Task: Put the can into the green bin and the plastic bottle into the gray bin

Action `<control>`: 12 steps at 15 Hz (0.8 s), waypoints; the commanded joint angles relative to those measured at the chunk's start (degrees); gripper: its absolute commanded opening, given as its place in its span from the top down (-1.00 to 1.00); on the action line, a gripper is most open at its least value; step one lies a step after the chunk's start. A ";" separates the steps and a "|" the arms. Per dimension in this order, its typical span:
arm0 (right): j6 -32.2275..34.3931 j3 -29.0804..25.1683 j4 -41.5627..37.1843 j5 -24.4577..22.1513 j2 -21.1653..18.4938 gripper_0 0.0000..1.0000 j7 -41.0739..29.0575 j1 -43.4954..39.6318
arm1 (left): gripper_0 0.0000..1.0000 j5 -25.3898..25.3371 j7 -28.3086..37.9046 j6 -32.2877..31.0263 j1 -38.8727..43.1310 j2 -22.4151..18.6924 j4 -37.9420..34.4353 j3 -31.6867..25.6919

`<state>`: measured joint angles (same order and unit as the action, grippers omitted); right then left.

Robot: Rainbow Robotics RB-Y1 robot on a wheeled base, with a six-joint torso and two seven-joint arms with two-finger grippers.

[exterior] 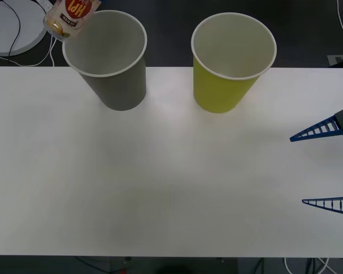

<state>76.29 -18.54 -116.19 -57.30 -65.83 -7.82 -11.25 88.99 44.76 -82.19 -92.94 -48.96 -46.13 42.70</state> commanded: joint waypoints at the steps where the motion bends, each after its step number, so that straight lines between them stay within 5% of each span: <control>1: 0.00 0.00 0.00 0.00 0.00 -1.00 0.00 0.00 | 1.00 0.31 -0.29 0.01 -1.10 1.85 2.28 -0.07; 6: 0.00 0.00 0.00 0.00 0.00 -1.00 0.00 0.00 | 0.91 1.45 -0.38 0.10 -1.54 2.91 2.63 -0.07; 8: 0.00 0.00 0.00 0.00 0.00 -1.00 0.00 0.00 | -1.00 1.54 -0.82 0.10 -1.54 2.99 2.63 0.02; 12: 0.00 0.00 0.00 0.00 0.00 -1.00 0.00 0.00 | -1.00 1.63 -1.08 0.19 -1.72 2.99 2.63 -0.07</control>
<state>76.29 -18.54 -116.19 -57.30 -65.83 -7.82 -11.25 90.62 43.75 -81.93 -94.60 -45.96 -43.49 42.67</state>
